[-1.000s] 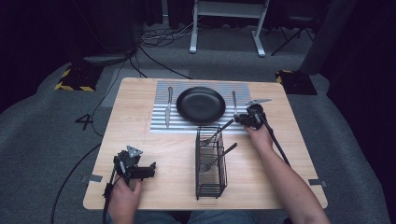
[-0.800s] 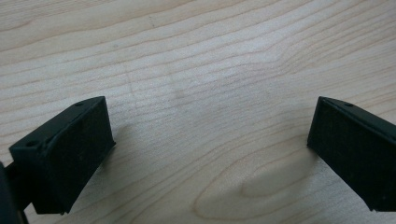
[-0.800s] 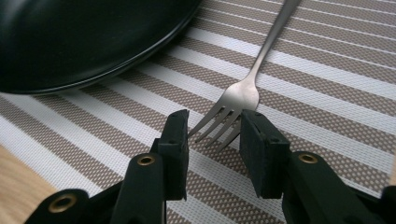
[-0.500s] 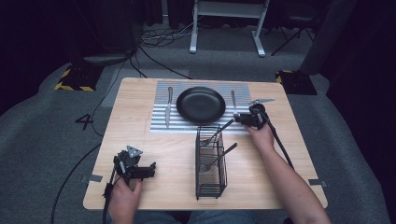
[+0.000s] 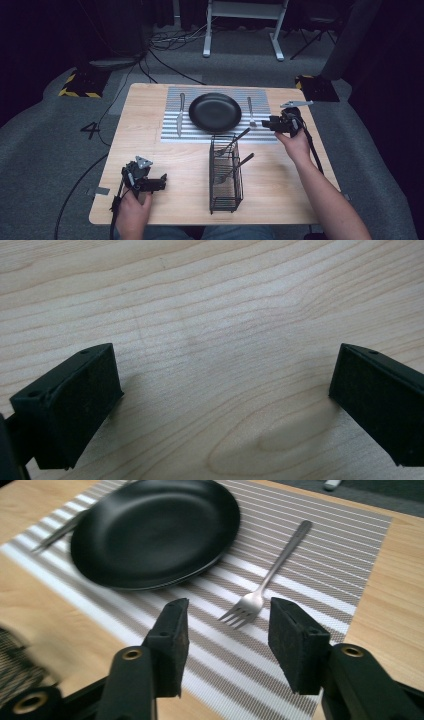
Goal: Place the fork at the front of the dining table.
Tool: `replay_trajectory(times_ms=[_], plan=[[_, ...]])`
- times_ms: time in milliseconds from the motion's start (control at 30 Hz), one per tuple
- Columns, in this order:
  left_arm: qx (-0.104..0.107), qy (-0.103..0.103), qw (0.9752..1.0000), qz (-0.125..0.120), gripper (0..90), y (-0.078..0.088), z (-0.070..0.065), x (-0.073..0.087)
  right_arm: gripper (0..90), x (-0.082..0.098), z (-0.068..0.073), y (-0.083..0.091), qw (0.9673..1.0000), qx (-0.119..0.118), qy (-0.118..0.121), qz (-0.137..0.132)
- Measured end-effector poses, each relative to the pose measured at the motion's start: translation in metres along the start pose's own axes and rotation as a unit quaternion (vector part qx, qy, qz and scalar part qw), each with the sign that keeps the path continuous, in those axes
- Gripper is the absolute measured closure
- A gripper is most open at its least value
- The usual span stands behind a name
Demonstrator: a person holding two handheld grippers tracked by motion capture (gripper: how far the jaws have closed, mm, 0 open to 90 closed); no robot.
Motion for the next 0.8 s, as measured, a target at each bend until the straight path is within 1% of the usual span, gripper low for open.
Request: replay_trajectory(times_ms=[33, 200, 300, 567, 633, 667, 733, 800], plan=[[0.000, 0.000, 1.0000, 0.000, 0.2, 0.000, 0.000, 0.000, 49.3, -0.001, 0.002, 0.005, 1.0000, -0.007, 0.005, 0.000], [0.000, 0.000, 1.0000, 0.000, 0.2, 0.000, 0.000, 0.000, 47.7, -0.007, 0.018, 0.034, 0.9993, -0.022, 0.032, 0.000], [0.000, 0.001, 1.0000, 0.000, 0.2, 0.000, 0.000, 0.000, 46.7, -0.009, 0.028, 0.052, 0.9983, -0.025, 0.052, -0.012], [0.000, 0.001, 1.0000, 0.000, 0.2, 0.000, 0.000, 0.000, 41.5, 0.002, 0.047, 0.093, 0.9962, -0.038, 0.071, -0.035], [0.000, 0.001, 1.0000, 0.000, 0.2, 0.000, 0.000, 0.000, 39.9, 0.006, 0.051, 0.101, 0.9955, -0.047, 0.074, -0.034], [0.000, 0.001, 1.0000, 0.000, 0.2, 0.000, 0.000, 0.000, 39.4, 0.008, 0.052, 0.104, 0.9949, -0.056, 0.077, -0.033], [0.000, 0.001, 1.0000, 0.000, 0.2, 0.000, 0.000, 0.000, 38.7, 0.014, 0.056, 0.109, 0.9939, -0.074, 0.079, -0.019], [0.000, 0.001, 1.0000, 0.000, 0.2, 0.000, 0.000, 0.000, 37.6, 0.019, 0.059, 0.113, 0.9932, -0.084, 0.080, -0.009]])
Point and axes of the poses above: each handheld gripper's, and its own axes: y roughly backward along the jaws, x roughly out of its underside, z roughly to its left, the point moved 1 cm from there along -y, roughly forward along the jaws, and after that the axes turned 15 degrees about y, right-handed, at the moved point
